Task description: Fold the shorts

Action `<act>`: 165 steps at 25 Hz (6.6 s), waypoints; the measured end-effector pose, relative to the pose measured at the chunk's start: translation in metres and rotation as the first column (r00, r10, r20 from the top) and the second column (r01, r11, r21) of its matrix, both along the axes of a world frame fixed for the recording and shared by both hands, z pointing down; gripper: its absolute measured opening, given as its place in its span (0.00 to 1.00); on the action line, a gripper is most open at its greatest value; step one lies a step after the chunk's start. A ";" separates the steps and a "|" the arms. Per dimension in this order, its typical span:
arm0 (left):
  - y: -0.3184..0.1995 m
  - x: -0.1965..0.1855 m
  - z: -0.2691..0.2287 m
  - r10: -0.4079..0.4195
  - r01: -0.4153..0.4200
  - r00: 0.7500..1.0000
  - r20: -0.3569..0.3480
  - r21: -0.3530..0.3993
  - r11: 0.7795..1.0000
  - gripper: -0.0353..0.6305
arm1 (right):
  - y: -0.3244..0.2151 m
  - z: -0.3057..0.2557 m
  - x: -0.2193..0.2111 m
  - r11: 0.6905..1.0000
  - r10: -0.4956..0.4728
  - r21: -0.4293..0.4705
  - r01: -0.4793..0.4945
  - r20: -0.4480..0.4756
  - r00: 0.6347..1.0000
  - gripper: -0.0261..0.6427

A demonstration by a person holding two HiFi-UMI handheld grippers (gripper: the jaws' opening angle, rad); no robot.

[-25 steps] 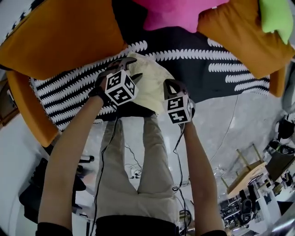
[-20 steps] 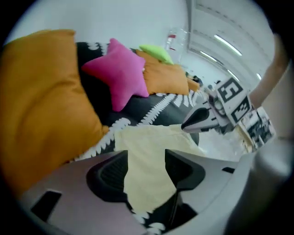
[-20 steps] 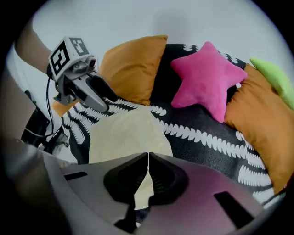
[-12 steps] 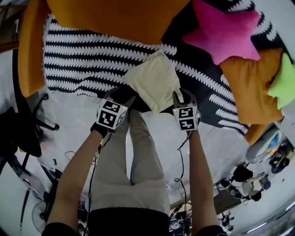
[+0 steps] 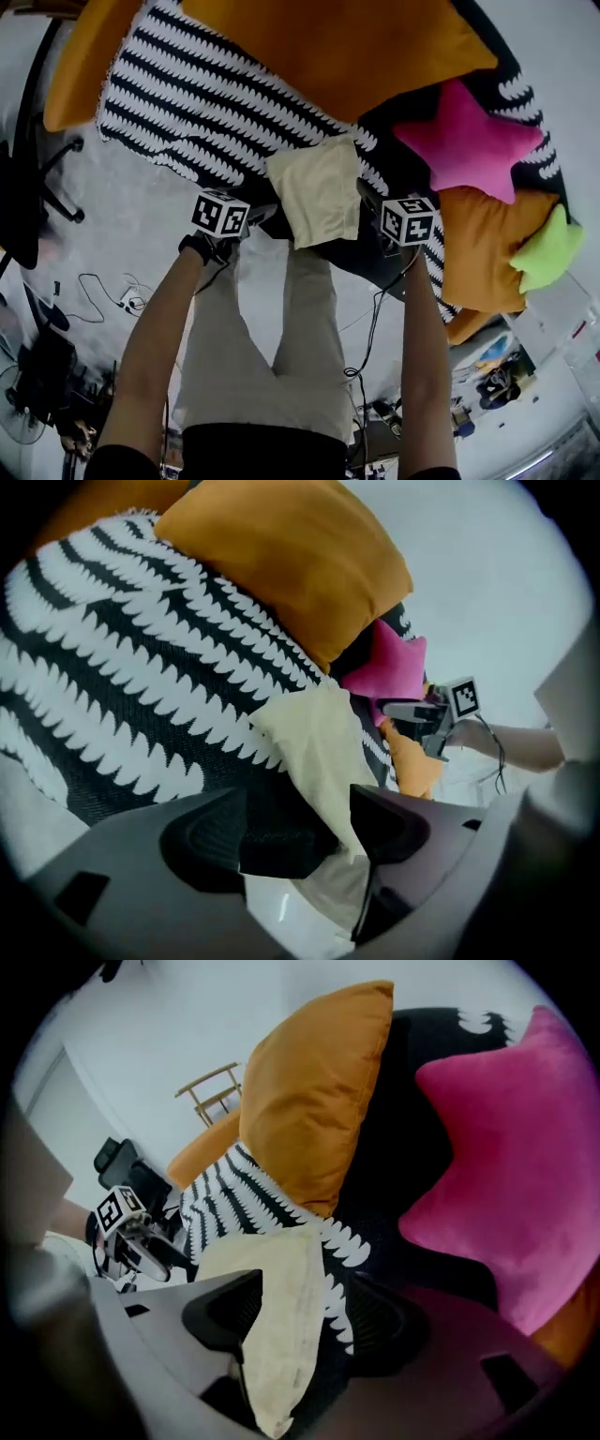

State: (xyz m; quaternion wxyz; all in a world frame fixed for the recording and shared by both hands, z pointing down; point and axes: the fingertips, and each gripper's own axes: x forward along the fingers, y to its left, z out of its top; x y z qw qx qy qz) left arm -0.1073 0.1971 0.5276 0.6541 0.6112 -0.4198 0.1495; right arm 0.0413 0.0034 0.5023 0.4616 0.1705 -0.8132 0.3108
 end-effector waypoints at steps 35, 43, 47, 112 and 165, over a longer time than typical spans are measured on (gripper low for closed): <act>-0.057 0.007 -0.153 -0.048 0.070 0.997 -0.059 0.481 0.874 0.11 | 0.053 -0.118 -0.005 0.978 0.151 -0.193 -0.075 0.414 0.898 0.10; -0.045 0.050 -0.167 0.060 -0.090 0.996 0.071 0.549 0.831 0.11 | 0.056 -0.117 0.027 0.985 0.104 -0.165 -0.045 0.365 0.925 0.10; -0.042 0.103 -0.156 0.277 -0.415 0.909 0.312 0.608 0.676 0.11 | 0.072 -0.071 0.077 0.985 0.116 -0.152 -0.079 0.254 0.960 0.12; -0.095 0.031 -0.169 0.205 -0.686 0.704 0.680 0.576 0.444 0.09 | 0.037 -0.107 -0.036 0.016 -0.540 0.629 0.777 -0.649 0.536 0.13; -0.009 -0.012 0.056 0.711 -0.964 0.216 0.669 0.032 0.263 0.75 | 0.070 0.075 -0.081 0.348 -0.905 0.129 0.929 -0.211 0.369 0.77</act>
